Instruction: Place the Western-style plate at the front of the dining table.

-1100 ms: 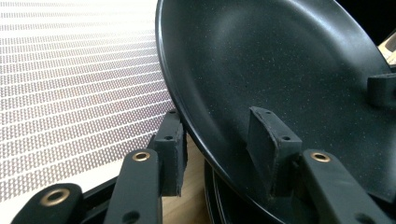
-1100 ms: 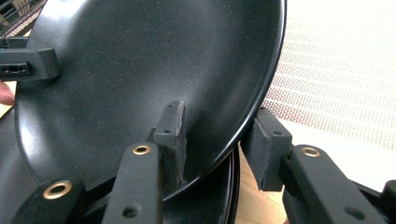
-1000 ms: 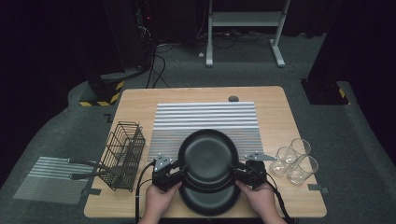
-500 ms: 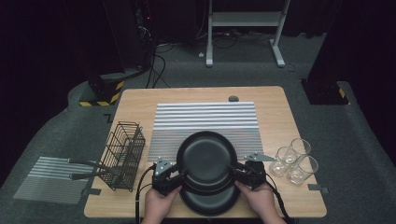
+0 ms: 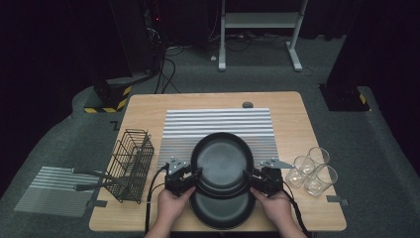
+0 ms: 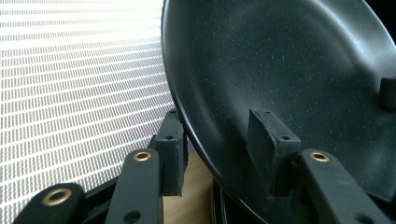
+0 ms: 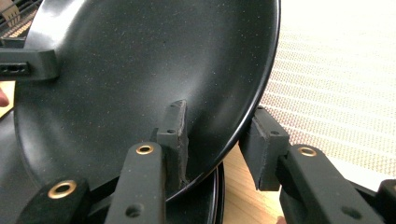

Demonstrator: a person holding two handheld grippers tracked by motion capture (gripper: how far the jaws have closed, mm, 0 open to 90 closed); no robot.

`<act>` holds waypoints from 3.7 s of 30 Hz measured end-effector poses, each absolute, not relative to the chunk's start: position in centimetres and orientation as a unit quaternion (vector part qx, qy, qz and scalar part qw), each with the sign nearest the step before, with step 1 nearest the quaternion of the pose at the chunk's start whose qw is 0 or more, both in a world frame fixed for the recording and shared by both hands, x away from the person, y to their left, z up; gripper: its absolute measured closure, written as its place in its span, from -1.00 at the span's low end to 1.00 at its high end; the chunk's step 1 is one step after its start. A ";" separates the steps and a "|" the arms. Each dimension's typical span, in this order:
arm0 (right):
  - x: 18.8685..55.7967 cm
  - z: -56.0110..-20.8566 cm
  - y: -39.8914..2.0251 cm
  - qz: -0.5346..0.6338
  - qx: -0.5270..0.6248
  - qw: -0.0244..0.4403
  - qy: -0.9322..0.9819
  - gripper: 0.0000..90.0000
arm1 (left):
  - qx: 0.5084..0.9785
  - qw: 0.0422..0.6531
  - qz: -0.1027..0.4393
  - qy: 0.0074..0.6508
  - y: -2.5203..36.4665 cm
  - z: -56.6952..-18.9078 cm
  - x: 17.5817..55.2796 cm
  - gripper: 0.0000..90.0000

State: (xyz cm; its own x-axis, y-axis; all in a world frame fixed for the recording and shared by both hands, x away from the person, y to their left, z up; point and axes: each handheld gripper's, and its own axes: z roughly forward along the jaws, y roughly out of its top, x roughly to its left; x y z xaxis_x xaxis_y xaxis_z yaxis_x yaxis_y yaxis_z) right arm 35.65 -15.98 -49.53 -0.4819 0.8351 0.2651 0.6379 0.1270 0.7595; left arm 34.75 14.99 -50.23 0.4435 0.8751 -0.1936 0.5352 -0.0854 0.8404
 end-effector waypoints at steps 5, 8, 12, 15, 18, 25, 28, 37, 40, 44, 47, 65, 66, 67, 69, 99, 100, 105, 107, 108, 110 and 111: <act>35.2 -49.6 -15.3 0.426 0.502 0.120 0.743 0.27 | 0.705 0.471 0.185 0.496 15.0 -50.4 34.7 0.30; 35.0 -49.7 -15.0 0.419 0.499 0.117 0.749 0.20 | 0.712 0.467 0.179 0.493 15.2 -50.4 34.6 0.30; 34.8 -49.7 -14.8 0.412 0.494 0.123 0.756 0.14 | 0.703 0.473 0.185 0.497 15.1 -50.5 34.6 0.30; 34.7 -49.7 -14.8 0.410 0.491 0.129 0.758 0.14 | 0.712 0.465 0.176 0.496 15.2 -50.3 34.6 0.31; 34.6 -49.7 -14.7 0.410 0.494 0.132 0.755 0.16 | 0.706 0.469 0.179 0.500 15.1 -50.4 34.5 0.30; 34.5 -49.6 -14.6 0.410 0.502 0.130 0.750 0.19 | 0.712 0.465 0.171 0.497 15.2 -50.4 34.5 0.28; 34.4 -49.6 -14.6 0.410 0.501 0.136 0.750 0.18 | 0.713 0.465 0.167 0.497 15.2 -50.4 34.5 0.27; 34.3 -49.6 -14.6 0.407 0.501 0.142 0.751 0.18 | 0.711 0.470 0.164 0.498 15.5 -50.4 34.2 0.18; 34.3 -49.6 -14.6 0.407 0.500 0.141 0.751 0.18 | 0.709 0.473 0.165 0.496 15.6 -50.3 33.9 0.14; 34.3 -49.6 -14.7 0.408 0.498 0.143 0.752 0.19 | 0.700 0.481 0.163 0.502 15.9 -50.2 33.0 0.08; 34.3 -49.6 -14.7 0.409 0.494 0.143 0.754 0.19 | 0.698 0.481 0.161 0.505 15.8 -50.4 32.6 0.07; 34.2 -49.8 -14.5 0.410 0.489 0.145 0.756 0.20 | 0.715 0.467 0.194 0.483 14.4 -51.2 31.4 0.12; 34.3 -49.8 -14.6 0.412 0.490 0.143 0.755 0.20 | 0.710 0.471 0.194 0.486 14.3 -51.2 31.4 0.13; 34.3 -49.9 -14.6 0.414 0.489 0.142 0.754 0.20 | 0.704 0.475 0.194 0.491 14.2 -51.2 31.4 0.13; 34.2 -49.9 -14.7 0.416 0.486 0.142 0.756 0.20 | 0.710 0.469 0.181 0.493 14.6 -51.3 31.6 0.13; 34.9 -50.4 -15.2 0.441 0.465 0.122 0.758 0.17 | 0.705 0.478 0.173 0.494 14.9 -51.5 32.1 0.18; 34.9 -50.4 -15.2 0.441 0.465 0.126 0.757 0.17 | 0.703 0.478 0.172 0.498 14.8 -51.5 32.1 0.18; 34.7 -50.2 -15.2 0.440 0.463 0.135 0.757 0.18 | 0.701 0.482 0.169 0.498 14.8 -51.5 32.1 0.18; 34.6 -50.2 -15.2 0.440 0.463 0.134 0.758 0.18 | 0.701 0.484 0.169 0.496 14.8 -51.5 32.1 0.18; 34.6 -50.2 -15.2 0.443 0.462 0.139 0.756 0.18 | 0.700 0.484 0.172 0.496 14.8 -51.5 32.0 0.18; 34.5 -50.1 -15.2 0.445 0.460 0.142 0.755 0.18 | 0.706 0.481 0.179 0.488 14.9 -51.3 31.9 0.18; 34.5 -50.1 -15.2 0.448 0.461 0.142 0.752 0.18 | 0.702 0.485 0.180 0.490 14.8 -51.2 31.8 0.18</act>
State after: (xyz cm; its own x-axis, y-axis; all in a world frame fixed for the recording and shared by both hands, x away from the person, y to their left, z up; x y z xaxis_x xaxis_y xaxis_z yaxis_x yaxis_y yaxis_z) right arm 34.49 -15.17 -50.10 -0.5340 0.8215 0.2002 0.5674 0.1726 0.8051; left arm 31.84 14.84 -51.23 0.4548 0.8621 -0.2235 0.5140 -0.0491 0.8564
